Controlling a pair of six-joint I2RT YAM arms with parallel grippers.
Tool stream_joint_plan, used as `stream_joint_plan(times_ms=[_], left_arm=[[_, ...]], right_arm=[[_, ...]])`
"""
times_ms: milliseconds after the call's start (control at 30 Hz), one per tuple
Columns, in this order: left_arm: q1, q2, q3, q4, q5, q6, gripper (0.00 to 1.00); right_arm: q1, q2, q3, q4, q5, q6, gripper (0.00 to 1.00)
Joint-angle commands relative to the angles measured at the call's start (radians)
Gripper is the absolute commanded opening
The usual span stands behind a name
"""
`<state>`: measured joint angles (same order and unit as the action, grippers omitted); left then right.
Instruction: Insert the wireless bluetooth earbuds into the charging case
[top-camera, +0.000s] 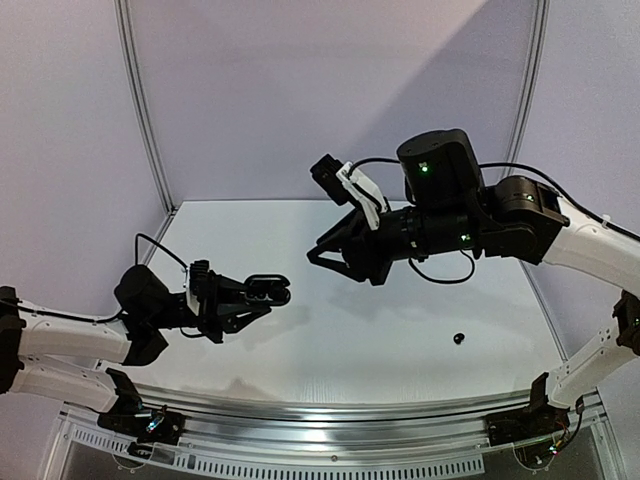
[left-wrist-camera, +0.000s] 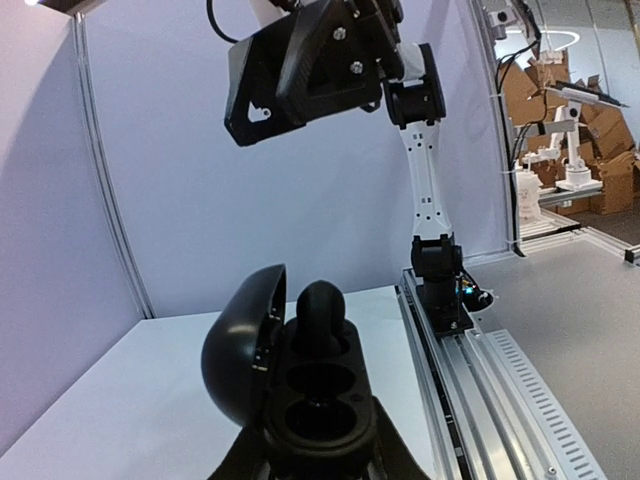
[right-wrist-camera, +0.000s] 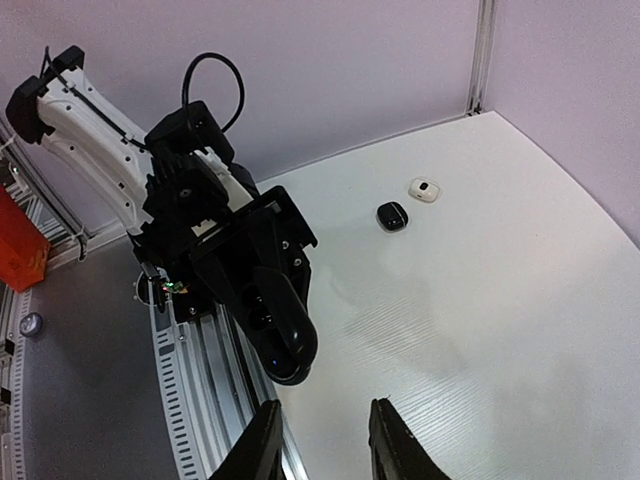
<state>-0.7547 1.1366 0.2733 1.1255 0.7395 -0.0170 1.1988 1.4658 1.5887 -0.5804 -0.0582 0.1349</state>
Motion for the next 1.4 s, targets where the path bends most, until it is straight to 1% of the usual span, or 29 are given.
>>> stream_joint_plan(times_ms=[0, 67, 167, 267, 333, 400, 433, 500, 567, 633, 667, 767, 800, 1000, 1133, 1367], left_arm=[[-0.003, -0.03, -0.024, 0.024, -0.004, 0.051, 0.0], [0.006, -0.033, -0.025, 0.023, 0.003, 0.057, 0.0], [0.015, -0.035, -0.025, 0.023, 0.007, 0.067, 0.0], [0.02, -0.037, -0.023, 0.023, 0.011, 0.069, 0.0], [0.025, -0.039, -0.024, 0.023, 0.01, 0.068, 0.0], [0.03, -0.041, -0.027, 0.023, 0.008, 0.073, 0.0], [0.031, -0.041, -0.027, 0.023, 0.008, 0.074, 0.0], [0.032, -0.036, -0.025, 0.026, 0.009, 0.073, 0.0], [0.032, -0.03, -0.022, 0.029, 0.012, 0.068, 0.0], [0.032, -0.024, -0.019, 0.028, 0.013, 0.064, 0.0], [0.033, -0.023, -0.019, 0.027, 0.012, 0.063, 0.0], [0.035, -0.019, -0.017, 0.022, 0.009, 0.063, 0.0], [0.035, -0.018, -0.017, 0.021, 0.008, 0.065, 0.0], [0.035, -0.014, -0.013, 0.011, 0.004, 0.066, 0.0], [0.037, -0.015, -0.01, 0.001, 0.006, 0.065, 0.0], [0.037, -0.018, -0.011, -0.01, 0.008, 0.068, 0.0]], right_arm=[[0.012, 0.018, 0.021, 0.037, -0.034, -0.096, 0.24], [0.023, 0.041, 0.062, 0.018, -0.03, -0.121, 0.23], [0.043, 0.103, 0.15, -0.071, -0.037, -0.189, 0.23], [0.053, 0.163, 0.191, -0.126, -0.053, -0.193, 0.22], [0.054, 0.163, 0.163, -0.106, -0.05, -0.175, 0.22], [0.055, 0.129, 0.099, -0.05, -0.03, -0.145, 0.23], [0.055, 0.105, 0.063, -0.012, -0.018, -0.126, 0.26], [0.056, 0.065, 0.005, 0.049, 0.003, -0.078, 0.35], [0.059, 0.052, -0.018, 0.078, 0.009, -0.061, 0.39], [0.061, 0.063, -0.011, 0.085, 0.006, -0.062, 0.39], [0.062, 0.072, -0.001, 0.084, 0.002, -0.066, 0.38], [0.067, 0.088, 0.027, 0.063, 0.002, -0.081, 0.24], [0.07, 0.091, 0.032, 0.057, 0.004, -0.084, 0.22], [0.102, 0.094, 0.063, 0.019, 0.019, -0.088, 0.19], [0.11, 0.13, 0.107, -0.015, 0.008, -0.108, 0.19], [0.111, 0.204, 0.171, -0.084, -0.026, -0.201, 0.2]])
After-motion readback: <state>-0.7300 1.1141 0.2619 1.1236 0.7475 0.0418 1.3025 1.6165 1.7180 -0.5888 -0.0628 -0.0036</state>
